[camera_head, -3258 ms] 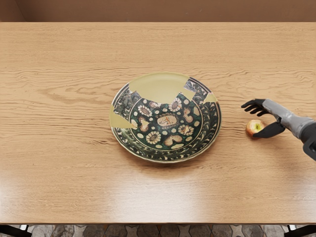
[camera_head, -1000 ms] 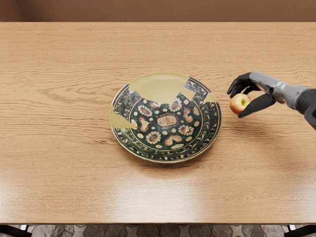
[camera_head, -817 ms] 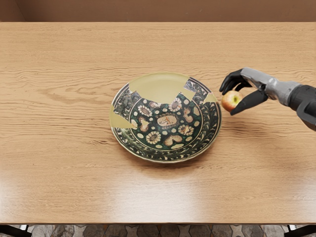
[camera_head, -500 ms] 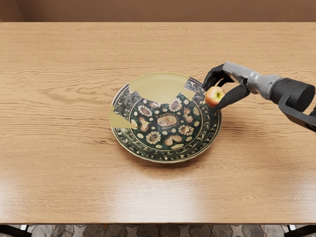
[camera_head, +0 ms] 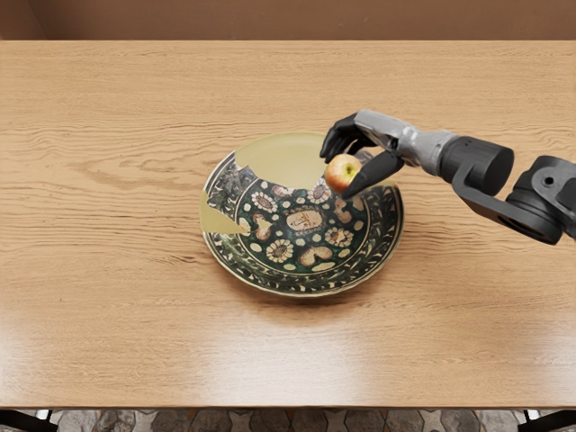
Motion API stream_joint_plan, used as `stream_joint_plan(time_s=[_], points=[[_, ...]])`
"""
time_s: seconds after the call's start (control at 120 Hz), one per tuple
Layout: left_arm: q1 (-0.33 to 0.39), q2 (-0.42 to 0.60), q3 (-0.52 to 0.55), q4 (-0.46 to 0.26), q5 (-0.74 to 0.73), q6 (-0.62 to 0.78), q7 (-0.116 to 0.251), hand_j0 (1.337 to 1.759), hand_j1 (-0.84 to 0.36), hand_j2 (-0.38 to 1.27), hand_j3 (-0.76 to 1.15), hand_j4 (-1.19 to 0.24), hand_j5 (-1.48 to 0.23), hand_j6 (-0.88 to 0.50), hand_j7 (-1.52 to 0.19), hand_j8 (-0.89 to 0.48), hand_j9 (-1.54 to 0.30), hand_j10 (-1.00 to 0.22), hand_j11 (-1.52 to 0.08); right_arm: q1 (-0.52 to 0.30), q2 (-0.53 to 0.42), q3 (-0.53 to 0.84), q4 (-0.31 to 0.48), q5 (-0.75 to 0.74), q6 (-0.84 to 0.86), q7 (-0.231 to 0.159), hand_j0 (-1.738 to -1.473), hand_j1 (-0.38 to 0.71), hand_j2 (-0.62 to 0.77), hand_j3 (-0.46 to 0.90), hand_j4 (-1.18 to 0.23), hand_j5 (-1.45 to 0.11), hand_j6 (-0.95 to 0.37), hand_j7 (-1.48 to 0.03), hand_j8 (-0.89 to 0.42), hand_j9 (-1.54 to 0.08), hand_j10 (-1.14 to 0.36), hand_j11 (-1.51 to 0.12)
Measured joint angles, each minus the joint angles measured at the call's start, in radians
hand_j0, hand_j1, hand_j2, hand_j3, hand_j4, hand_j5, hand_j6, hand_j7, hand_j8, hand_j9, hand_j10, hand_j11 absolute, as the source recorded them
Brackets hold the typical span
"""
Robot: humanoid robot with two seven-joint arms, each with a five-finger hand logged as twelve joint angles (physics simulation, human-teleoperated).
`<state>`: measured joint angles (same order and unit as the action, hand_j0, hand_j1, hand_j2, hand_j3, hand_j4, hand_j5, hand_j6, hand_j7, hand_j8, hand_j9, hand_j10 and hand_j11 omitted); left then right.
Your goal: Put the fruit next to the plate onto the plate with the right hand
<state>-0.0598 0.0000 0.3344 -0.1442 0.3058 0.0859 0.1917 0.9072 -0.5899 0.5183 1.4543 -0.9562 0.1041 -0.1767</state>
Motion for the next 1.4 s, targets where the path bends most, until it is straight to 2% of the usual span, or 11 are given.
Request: stream_joint_plan(time_s=[0.208, 0.408, 0.65, 0.758, 1.008, 1.083, 1.233, 1.4], points=[[0.000, 0.000, 0.000, 0.000, 0.000, 0.000, 0.000, 1.658, 0.06, 0.05, 0.00, -0.24, -0.32, -0.24, -0.32, -0.24, -0.32, -0.24, -0.32, 0.003, 0.072, -0.028, -0.045, -0.008, -0.003, -0.002, -1.655, 0.20, 0.30, 0.00, -0.68, -0.88, -0.61, -0.88, -0.45, -0.89, -0.51, -0.87], [0.000, 0.000, 0.000, 0.000, 0.000, 0.000, 0.000, 1.658, 0.06, 0.05, 0.00, -0.24, -0.32, -0.24, -0.32, -0.24, -0.32, -0.24, -0.32, 0.001, 0.118, -0.053, -0.062, -0.021, -0.006, -0.003, -1.655, 0.20, 0.28, 0.00, -0.68, -0.88, -0.61, -0.88, -0.44, -0.89, -0.50, -0.86], [0.000, 0.000, 0.000, 0.000, 0.000, 0.000, 0.000, 1.658, 0.06, 0.05, 0.00, -0.24, -0.32, -0.24, -0.32, -0.24, -0.32, -0.24, -0.32, -0.003, 0.132, -0.071, -0.068, -0.023, -0.007, -0.004, -1.655, 0.22, 0.33, 0.00, -0.68, -0.88, -0.61, -0.88, -0.44, -0.89, -0.50, -0.86], [0.000, 0.000, 0.000, 0.000, 0.000, 0.000, 0.000, 1.658, 0.06, 0.05, 0.00, -0.24, -0.32, -0.24, -0.32, -0.24, -0.32, -0.24, -0.32, -0.003, 0.134, -0.078, -0.069, -0.024, -0.007, -0.004, -1.655, 0.20, 0.27, 0.00, -0.67, -0.88, -0.60, -0.88, -0.44, -0.89, -0.50, -0.86], [0.000, 0.000, 0.000, 0.000, 0.000, 0.000, 0.000, 1.658, 0.06, 0.05, 0.00, -0.24, -0.32, -0.24, -0.32, -0.24, -0.32, -0.24, -0.32, -0.004, 0.134, -0.083, -0.068, -0.024, -0.008, -0.004, -1.656, 0.21, 0.27, 0.00, -0.65, -0.85, -0.62, -0.85, -0.45, -0.85, -0.51, -0.84], [0.000, 0.000, 0.000, 0.000, 0.000, 0.000, 0.000, 1.658, 0.06, 0.05, 0.00, -0.24, -0.32, -0.24, -0.32, -0.24, -0.32, -0.24, -0.32, -0.003, 0.135, -0.085, -0.067, -0.023, -0.010, -0.004, -1.656, 0.20, 0.24, 0.00, -0.61, -0.80, -0.59, -0.80, -0.45, -0.80, -0.52, -0.79], [0.000, 0.000, 0.000, 0.000, 0.000, 0.000, 0.000, 1.658, 0.06, 0.05, 0.00, -0.24, -0.32, -0.24, -0.32, -0.24, -0.32, -0.24, -0.32, -0.005, 0.138, -0.086, -0.065, -0.022, -0.044, -0.003, -1.657, 0.12, 0.09, 0.00, -0.47, -0.61, -0.46, -0.61, -0.39, -0.61, -0.42, -0.61], [0.000, 0.000, 0.000, 0.000, 0.000, 0.000, 0.000, 1.658, 0.06, 0.05, 0.00, -0.24, -0.32, -0.24, -0.32, -0.24, -0.32, -0.24, -0.32, -0.002, 0.136, -0.084, -0.061, -0.021, -0.053, -0.003, -1.658, 0.04, 0.01, 0.00, -0.36, -0.47, -0.36, -0.47, -0.33, -0.47, -0.34, -0.47]])
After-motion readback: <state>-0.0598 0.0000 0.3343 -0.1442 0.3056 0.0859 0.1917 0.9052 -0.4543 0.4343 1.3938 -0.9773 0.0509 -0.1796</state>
